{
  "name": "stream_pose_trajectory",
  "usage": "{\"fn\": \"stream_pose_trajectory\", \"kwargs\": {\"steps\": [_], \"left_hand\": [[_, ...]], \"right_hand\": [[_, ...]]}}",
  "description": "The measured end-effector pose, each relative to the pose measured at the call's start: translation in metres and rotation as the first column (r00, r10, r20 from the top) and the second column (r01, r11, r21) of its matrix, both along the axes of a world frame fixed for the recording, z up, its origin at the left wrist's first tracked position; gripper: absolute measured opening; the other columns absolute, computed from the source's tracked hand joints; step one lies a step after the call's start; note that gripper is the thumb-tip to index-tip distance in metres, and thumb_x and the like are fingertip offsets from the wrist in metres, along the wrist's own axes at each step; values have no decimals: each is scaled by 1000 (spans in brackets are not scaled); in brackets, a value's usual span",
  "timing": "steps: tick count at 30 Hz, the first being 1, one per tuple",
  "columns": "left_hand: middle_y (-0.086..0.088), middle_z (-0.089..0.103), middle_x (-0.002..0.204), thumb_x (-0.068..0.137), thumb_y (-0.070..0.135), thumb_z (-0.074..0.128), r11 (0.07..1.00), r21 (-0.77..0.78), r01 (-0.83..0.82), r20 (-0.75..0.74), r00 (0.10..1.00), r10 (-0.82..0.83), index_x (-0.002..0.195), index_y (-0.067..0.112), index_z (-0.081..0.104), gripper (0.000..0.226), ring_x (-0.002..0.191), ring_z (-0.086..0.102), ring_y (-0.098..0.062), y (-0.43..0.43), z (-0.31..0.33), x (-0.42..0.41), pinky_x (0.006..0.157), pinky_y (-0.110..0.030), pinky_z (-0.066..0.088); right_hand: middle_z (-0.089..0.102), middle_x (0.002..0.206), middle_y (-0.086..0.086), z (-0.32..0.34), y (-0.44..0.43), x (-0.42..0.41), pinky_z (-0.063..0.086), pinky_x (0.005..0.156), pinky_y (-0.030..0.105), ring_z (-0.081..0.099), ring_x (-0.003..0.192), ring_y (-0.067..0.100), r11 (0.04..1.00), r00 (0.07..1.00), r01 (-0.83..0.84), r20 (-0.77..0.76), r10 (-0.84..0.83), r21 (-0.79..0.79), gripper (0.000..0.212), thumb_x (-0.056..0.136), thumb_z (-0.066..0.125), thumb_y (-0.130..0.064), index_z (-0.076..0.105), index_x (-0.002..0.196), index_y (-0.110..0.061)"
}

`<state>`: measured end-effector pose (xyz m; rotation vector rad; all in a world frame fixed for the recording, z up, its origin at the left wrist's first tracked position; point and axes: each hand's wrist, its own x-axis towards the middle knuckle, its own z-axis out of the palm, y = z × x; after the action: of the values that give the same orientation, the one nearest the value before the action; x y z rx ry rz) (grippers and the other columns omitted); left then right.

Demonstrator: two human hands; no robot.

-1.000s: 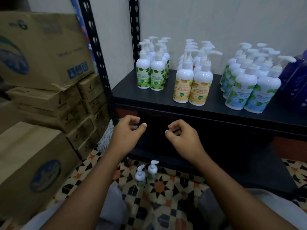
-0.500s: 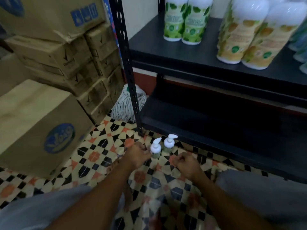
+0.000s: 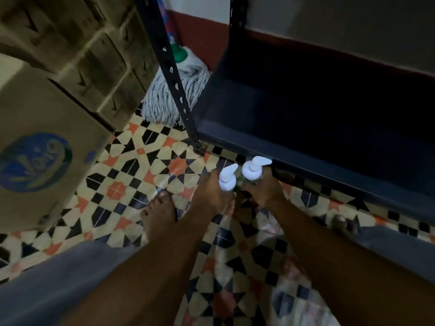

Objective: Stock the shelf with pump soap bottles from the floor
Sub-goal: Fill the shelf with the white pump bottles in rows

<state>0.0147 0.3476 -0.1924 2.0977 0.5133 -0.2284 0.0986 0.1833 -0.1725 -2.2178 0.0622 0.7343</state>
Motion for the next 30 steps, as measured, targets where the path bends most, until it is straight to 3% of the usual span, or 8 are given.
{"fn": "stream_pose_trajectory", "kwargs": {"steps": [6, 9, 13, 15, 18, 22, 27, 30], "left_hand": [[-4, 67, 122, 76, 37, 71, 999, -5, -45, -32, 998, 45, 138, 19, 59, 66, 112, 64, -27, -7, 27, -7, 96, -44, 52], [-8, 71, 109, 76, 45, 67, 997, -35, -71, -79, 995, 68, 131, 13, 61, 64, 102, 66, -31, -8, 51, -21, 94, -46, 53], [-1, 66, 103, 73, 43, 75, 994, -72, -77, -81, 994, 72, 118, 20, 57, 54, 96, 63, -27, -5, 121, -27, 83, -37, 51], [5, 60, 96, 68, 37, 81, 993, -99, -66, -34, 997, 63, 119, 34, 49, 61, 95, 62, -27, -3, 167, -26, 79, -38, 50], [3, 64, 100, 54, 46, 78, 996, -58, -71, 63, 995, 75, 112, 26, 54, 66, 96, 66, -26, 0, 236, -21, 84, -45, 55], [3, 66, 107, 75, 29, 82, 995, -83, -59, 210, 975, 75, 116, 23, 55, 49, 92, 65, -15, -4, 332, -18, 86, -42, 55], [-1, 71, 110, 83, 24, 81, 951, -300, -80, 422, 883, 208, 119, 20, 64, 40, 96, 70, -17, -27, 405, -38, 84, -39, 58], [-10, 75, 112, 77, 30, 81, 826, -562, -47, 417, 846, 332, 121, 19, 68, 48, 99, 74, -28, -47, 414, -56, 89, -49, 60]], "right_hand": [[61, 138, 7, 5, -11, -16, 45, 106, 40, 58, 125, 29, 999, 999, 30, 32, -30, 26, 67, 82, 81, -35, 53, 141, -21], [68, 115, 6, 26, -27, -39, 52, 88, 39, 64, 106, 29, 997, 997, 73, 38, -73, -8, 65, 70, 77, -55, 62, 122, -20], [63, 101, -2, 91, -43, -51, 44, 76, 32, 62, 93, 21, 997, 996, 72, 50, -74, 41, 44, 78, 83, -33, 57, 111, -19], [63, 104, -3, 132, -51, -52, 47, 77, 34, 62, 94, 20, 997, 994, 51, 93, -56, 56, 47, 78, 83, -35, 54, 112, -20], [64, 102, -4, 206, -53, -53, 53, 76, 37, 63, 91, 17, 993, 980, 6, 195, -29, 116, 45, 77, 82, -37, 56, 108, -18], [65, 97, -3, 305, -53, -59, 53, 75, 36, 65, 90, 18, 966, 947, -102, 320, 22, 236, 33, 78, 81, -33, 57, 98, -22], [67, 113, -2, 395, -61, -82, 57, 84, 33, 68, 99, 14, 871, 931, -172, 366, -9, 460, 36, 85, 81, -28, 62, 115, -22], [71, 114, 0, 414, -71, -96, 58, 84, 39, 72, 99, 17, 794, 947, -155, 316, -49, 588, 33, 85, 79, -29, 65, 115, -26]]}}
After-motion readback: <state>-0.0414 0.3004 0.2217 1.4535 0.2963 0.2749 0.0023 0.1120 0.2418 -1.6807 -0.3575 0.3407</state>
